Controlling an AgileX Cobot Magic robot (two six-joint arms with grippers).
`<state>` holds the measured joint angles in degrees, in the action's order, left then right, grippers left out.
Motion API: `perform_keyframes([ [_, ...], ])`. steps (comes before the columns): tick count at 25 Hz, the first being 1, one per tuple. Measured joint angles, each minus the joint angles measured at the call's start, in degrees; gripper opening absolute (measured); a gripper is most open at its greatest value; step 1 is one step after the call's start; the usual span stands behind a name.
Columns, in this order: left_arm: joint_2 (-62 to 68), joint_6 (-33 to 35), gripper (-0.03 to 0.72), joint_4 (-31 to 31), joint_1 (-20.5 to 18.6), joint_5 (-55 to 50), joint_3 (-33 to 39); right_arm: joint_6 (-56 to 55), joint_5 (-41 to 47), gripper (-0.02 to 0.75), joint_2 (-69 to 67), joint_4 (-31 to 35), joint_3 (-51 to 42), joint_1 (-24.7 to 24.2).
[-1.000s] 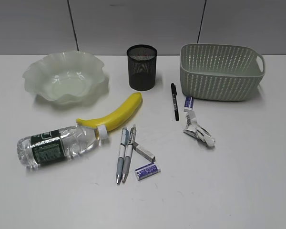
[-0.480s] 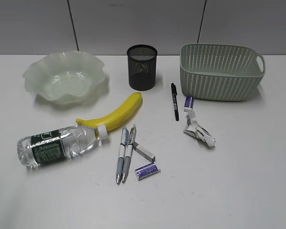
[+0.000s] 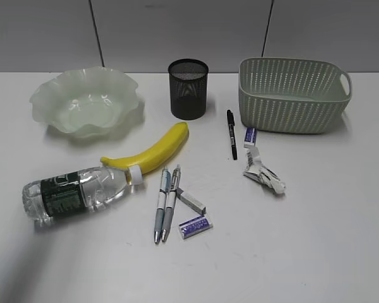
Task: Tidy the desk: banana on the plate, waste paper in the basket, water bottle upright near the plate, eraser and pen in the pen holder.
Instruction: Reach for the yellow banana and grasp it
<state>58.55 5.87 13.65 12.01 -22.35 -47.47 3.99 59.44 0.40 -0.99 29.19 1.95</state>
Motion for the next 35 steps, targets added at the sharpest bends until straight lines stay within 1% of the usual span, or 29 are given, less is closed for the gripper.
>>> perform_keyframes([
  [3,10.67,1.02,0.29,0.07,4.46,-1.81,-7.54,0.0,0.0,0.254,0.0,0.0,0.0,0.0],
  [7,24.86,1.42,0.298,0.18,8.81,-8.96,-18.43,0.0,0.0,0.254,0.0,0.0,0.0,0.0],
  [12,40.03,1.42,0.347,0.24,11.74,-19.9,-31.64,0.0,0.0,0.254,0.0,0.0,0.0,0.0],
  [17,50.95,1.46,0.398,0.36,14.46,-25.87,-42.52,0.0,0.0,0.254,0.0,0.0,0.0,0.0],
  [22,60.28,1.56,0.426,0.36,16.87,-29.16,-50.6,0.0,0.0,0.254,0.0,0.0,0.0,0.0],
  [25,65.07,1.56,0.471,0.16,17.4,-30.73,-54.98,0.0,0.0,0.254,0.0,0.0,0.0,0.0],
  [28,69.29,1.6,0.495,-0.01,17.46,-31.88,-58.27,0.0,0.0,0.254,0.0,0.0,0.0,0.0],
  [31,72.77,1.6,0.501,-0.69,17.46,-32.33,-60.32,0.0,0.0,0.254,0.0,0.0,0.0,0.0],
  [35,75.45,1.6,0.503,-3.53,17.46,-31.66,-60.89,0.0,0.0,0.254,0.0,0.0,0.0,0.0],
])
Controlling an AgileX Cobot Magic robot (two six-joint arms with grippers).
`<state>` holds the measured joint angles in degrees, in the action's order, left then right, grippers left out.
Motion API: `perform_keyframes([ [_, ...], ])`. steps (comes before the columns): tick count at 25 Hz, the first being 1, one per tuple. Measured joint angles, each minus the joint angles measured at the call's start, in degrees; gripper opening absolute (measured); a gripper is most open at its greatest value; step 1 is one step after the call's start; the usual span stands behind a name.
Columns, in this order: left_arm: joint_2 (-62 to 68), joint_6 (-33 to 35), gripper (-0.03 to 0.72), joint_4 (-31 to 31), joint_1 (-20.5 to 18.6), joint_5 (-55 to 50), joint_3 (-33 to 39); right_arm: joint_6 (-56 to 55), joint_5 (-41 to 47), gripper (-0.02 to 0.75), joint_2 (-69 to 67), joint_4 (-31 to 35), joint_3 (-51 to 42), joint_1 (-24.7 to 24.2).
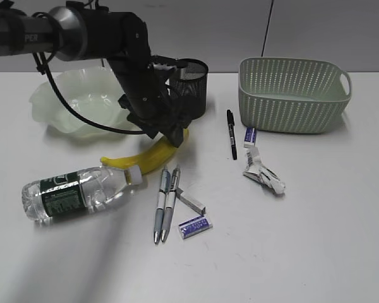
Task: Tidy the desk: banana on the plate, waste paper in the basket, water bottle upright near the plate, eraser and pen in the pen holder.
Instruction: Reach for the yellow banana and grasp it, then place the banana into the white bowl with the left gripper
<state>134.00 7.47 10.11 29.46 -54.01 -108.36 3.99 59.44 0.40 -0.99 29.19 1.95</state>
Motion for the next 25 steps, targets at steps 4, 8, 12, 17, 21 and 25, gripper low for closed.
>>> perform_keyframes([
  [4,1.51,0.0,0.503,-1.53,0.0,0.32,-0.07,0.0,0.0,0.254,0.0,0.0,0.0,0.0],
  [8,2.72,0.0,0.458,-1.55,0.22,0.52,-0.13,0.0,0.0,0.254,0.0,0.0,0.0,0.0],
  [12,2.89,0.06,0.324,-2.39,1.32,2.09,-0.2,0.0,0.0,0.254,0.0,0.0,0.0,0.0],
  [17,1.84,0.06,0.321,-2.43,3.65,2.75,-0.1,0.0,0.0,0.253,0.0,0.0,0.0,0.0],
  [21,-2.48,0.24,0.321,-2.3,5.17,2.94,-0.1,0.0,0.0,0.253,0.0,0.0,0.0,0.0],
  [25,-8.23,0.24,0.321,-2.1,6.01,3.24,-0.1,0.0,0.0,0.253,0.0,0.0,0.0,0.0],
])
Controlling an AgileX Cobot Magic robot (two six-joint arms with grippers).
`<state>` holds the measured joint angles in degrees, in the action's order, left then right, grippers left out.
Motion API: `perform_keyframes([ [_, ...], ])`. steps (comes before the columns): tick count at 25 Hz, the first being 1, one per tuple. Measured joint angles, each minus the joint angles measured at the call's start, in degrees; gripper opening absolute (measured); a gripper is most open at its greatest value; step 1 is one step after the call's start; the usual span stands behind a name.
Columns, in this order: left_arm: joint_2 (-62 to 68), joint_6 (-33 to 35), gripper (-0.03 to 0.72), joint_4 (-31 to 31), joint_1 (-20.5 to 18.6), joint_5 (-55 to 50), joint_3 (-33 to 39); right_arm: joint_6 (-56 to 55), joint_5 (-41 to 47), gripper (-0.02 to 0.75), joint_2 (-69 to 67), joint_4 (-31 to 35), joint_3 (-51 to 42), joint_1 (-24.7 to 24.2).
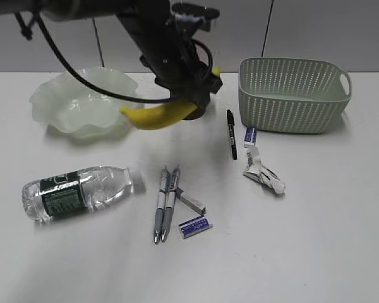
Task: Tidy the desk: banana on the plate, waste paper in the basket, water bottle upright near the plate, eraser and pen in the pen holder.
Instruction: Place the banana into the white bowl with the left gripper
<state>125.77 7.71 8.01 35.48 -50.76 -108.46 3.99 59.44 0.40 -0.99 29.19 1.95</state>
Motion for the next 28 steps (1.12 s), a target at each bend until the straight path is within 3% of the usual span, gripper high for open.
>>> perform_keyframes([
  [5,-7.81,0.0,0.321,-1.44,0.12,0.1,0.0,0.0,0.0,0.253,0.0,0.0,0.0,0.0],
  [9,-11.66,0.0,0.321,-8.46,-0.83,-0.52,0.0,0.0,0.0,0.251,0.0,0.0,0.0,0.0],
  [14,-12.18,0.04,0.321,-14.2,-6.29,-3.22,0.0,0.0,0.0,0.248,0.0,0.0,0.0,0.0],
  [22,-8.97,0.04,0.321,-7.06,-18.36,1.77,0.06,0.0,0.0,0.247,0.0,0.0,0.0,0.0],
  [28,-2.43,0.04,0.321,-1.44,-21.93,5.59,0.1,0.0,0.0,0.246,0.0,0.0,0.0,0.0],
])
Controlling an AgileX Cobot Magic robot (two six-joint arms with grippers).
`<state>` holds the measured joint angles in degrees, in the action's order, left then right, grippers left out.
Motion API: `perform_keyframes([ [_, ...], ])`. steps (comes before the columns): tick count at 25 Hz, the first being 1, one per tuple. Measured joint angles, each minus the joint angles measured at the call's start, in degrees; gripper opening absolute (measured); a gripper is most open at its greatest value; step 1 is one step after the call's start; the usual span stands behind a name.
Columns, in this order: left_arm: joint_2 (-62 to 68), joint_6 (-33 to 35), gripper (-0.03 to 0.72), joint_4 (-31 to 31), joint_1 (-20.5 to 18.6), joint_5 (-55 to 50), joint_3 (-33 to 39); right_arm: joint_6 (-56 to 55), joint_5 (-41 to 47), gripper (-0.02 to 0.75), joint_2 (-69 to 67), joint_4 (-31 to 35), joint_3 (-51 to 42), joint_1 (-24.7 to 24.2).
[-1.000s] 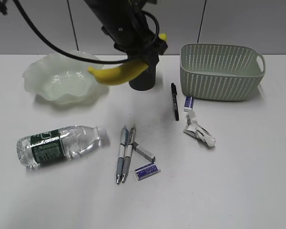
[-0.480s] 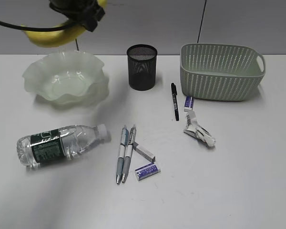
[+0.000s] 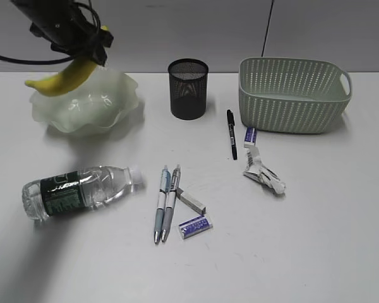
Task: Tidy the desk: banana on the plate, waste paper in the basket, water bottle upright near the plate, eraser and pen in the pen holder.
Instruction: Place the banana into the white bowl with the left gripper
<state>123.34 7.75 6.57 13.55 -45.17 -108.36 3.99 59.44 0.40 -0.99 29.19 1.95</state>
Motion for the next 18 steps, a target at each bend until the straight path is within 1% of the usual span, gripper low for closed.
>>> perform_keyframes([
  [3,3.47,0.0,0.321,0.51,-0.12,1.61,0.0,0.0,0.0,0.245,0.0,0.0,0.0,0.0],
  [8,4.54,0.0,0.321,1.47,-0.12,2.31,0.23,0.0,0.0,0.245,0.0,0.0,0.0,0.0],
  [13,2.94,0.0,0.398,1.51,-0.12,0.77,0.23,0.0,0.0,0.245,0.0,0.0,0.0,0.0],
  [18,-1.94,0.0,0.412,1.46,-0.12,-2.88,0.23,0.0,0.0,0.245,0.0,0.0,0.0,0.0],
])
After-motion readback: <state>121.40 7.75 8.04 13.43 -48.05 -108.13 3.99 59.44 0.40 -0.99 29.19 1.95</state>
